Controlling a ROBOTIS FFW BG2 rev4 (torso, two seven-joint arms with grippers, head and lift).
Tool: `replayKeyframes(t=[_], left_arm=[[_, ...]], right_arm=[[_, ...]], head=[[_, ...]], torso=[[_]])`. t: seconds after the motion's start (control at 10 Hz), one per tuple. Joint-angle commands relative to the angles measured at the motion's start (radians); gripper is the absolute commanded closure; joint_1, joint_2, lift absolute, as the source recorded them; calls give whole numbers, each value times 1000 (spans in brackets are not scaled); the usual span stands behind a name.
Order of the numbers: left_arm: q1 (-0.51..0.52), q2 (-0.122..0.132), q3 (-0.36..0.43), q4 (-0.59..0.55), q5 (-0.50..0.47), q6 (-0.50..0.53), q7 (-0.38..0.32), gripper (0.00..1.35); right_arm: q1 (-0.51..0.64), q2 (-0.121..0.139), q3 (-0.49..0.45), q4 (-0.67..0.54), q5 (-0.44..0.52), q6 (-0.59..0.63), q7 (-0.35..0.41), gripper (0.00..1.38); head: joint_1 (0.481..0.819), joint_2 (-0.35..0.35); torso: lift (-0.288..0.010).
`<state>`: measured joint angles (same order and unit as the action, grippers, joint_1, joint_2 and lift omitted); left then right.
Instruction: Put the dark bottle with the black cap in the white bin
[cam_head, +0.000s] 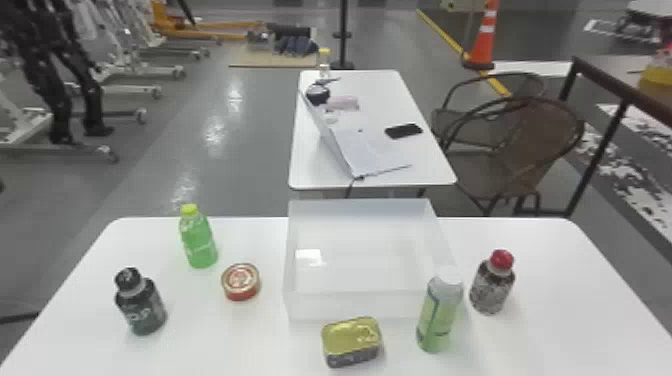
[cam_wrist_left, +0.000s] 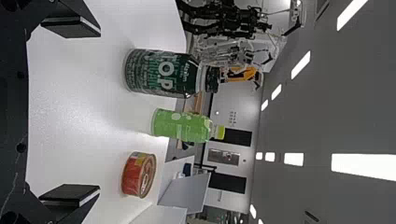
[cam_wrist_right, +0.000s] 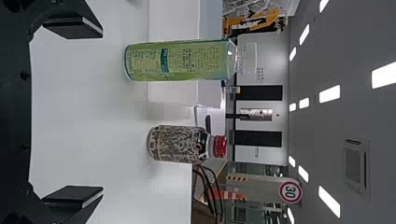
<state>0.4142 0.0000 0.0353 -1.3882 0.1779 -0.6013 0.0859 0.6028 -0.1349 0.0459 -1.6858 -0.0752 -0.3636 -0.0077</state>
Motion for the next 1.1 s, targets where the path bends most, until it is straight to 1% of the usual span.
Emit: replayKeyframes(t=[0.0, 0.5, 0.6, 0.9, 1.0], left_arm=[[0, -3, 0, 0, 0, 0, 0, 122], [-5, -3, 0, 1, -2, 6, 0, 121], [-21, -3, 3, 11, -8, 14, 0, 117], [-84, -3, 37, 14, -43, 94, 0, 116], [-118, -3, 46, 35, -48, 112, 2, 117]], right_arm=[[0, 0, 0, 0, 0, 0, 0, 111], [0, 0, 0, 2, 0, 0, 0, 113], [0, 0, 0, 2, -2, 0, 0, 113], [2, 0, 0, 0, 0, 0, 0, 113], [2, 0, 0, 0, 0, 0, 0, 113]], head=[[549, 0], [549, 0], [549, 0], [549, 0], [549, 0]], torso=[[-100], [-100], [-100], [-100], [-100]])
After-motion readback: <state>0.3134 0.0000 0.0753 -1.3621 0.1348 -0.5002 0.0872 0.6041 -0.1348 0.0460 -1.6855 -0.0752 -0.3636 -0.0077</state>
